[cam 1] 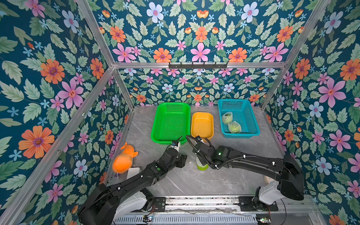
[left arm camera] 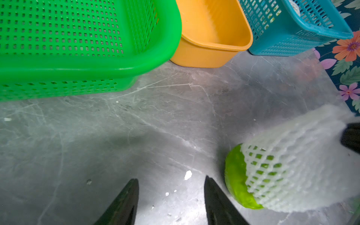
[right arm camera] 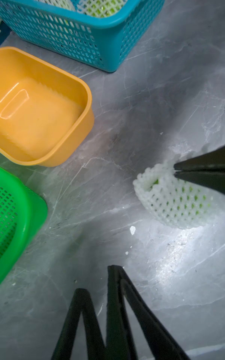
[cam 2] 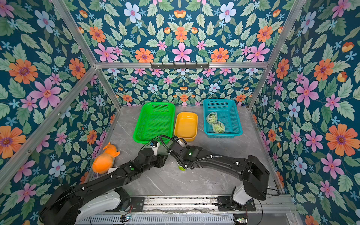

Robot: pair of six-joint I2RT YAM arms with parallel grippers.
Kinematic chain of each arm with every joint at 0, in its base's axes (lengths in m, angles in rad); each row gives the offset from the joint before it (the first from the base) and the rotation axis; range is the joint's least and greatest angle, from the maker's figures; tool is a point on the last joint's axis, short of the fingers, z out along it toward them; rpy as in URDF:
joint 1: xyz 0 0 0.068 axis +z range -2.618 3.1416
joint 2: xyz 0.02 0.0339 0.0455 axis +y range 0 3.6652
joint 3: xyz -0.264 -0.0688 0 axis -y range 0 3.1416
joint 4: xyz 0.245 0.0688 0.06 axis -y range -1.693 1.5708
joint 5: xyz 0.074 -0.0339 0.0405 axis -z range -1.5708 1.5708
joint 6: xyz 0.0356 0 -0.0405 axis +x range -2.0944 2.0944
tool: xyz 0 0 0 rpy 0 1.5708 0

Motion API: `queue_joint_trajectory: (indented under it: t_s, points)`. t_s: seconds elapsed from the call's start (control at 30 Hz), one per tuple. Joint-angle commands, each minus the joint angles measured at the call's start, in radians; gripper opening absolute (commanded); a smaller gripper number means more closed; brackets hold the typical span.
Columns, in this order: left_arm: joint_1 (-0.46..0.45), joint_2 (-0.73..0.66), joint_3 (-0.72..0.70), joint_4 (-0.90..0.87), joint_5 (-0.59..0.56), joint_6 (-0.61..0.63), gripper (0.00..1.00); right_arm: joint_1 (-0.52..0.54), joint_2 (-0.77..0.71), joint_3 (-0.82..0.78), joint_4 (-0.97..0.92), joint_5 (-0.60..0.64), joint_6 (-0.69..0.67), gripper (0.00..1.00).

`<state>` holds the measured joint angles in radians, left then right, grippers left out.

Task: Sleeve custard apples in foam nets
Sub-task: Put on the foam net on the custard apple.

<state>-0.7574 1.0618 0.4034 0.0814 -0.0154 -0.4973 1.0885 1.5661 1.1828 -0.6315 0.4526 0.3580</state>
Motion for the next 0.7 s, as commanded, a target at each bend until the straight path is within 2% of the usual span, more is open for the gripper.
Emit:
queue_joint_trajectory:
  t_s: [0.0,0.23,0.43,0.67]
  points:
    - [0.001,-0.001,0.007,0.018,0.004,0.0,0.58,0.027,0.02,0.016,-0.094,0.044,0.005,0.0]
    - [0.001,0.003,0.009,0.021,0.004,0.002,0.58,0.037,0.013,-0.012,-0.181,0.085,0.063,0.0]
    - [0.001,0.001,0.011,0.023,0.005,0.002,0.58,0.037,-0.017,-0.017,-0.219,0.117,0.061,0.0]
    - [0.001,0.011,0.02,0.029,0.013,0.0,0.58,0.037,0.005,-0.019,-0.155,0.074,0.033,0.0]
